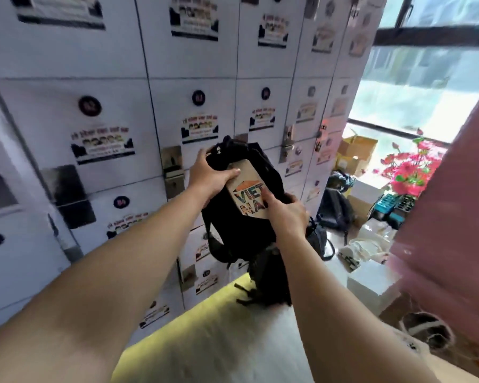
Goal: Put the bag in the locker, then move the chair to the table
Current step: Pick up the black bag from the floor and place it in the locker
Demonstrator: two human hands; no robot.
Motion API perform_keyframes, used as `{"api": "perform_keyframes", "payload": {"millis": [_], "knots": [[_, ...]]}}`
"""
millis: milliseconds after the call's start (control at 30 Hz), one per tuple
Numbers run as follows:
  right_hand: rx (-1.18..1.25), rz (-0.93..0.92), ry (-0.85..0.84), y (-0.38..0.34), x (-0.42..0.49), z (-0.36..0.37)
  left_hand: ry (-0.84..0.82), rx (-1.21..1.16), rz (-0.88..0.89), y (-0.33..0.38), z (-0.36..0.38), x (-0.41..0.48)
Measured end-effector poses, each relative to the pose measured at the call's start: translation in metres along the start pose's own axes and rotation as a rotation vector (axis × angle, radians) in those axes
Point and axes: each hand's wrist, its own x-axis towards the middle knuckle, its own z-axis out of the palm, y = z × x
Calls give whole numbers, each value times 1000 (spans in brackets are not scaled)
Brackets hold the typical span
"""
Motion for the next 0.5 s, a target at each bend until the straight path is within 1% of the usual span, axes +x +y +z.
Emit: {"api": "perform_keyframes", "payload": {"millis": [133, 267, 400, 500], "knots": [[76, -124, -48, -68, -52, -45, 114, -42, 128, 90, -43, -57], [143, -220, -132, -121, -109, -64, 201, -62, 192, 145, -104, -105], [206, -276, -273, -157, -167, -44, 309, -53, 219, 171, -178, -147], [240, -307, -353, -172, -209, -12, 403, -37, 223, 173, -234, -174]]}}
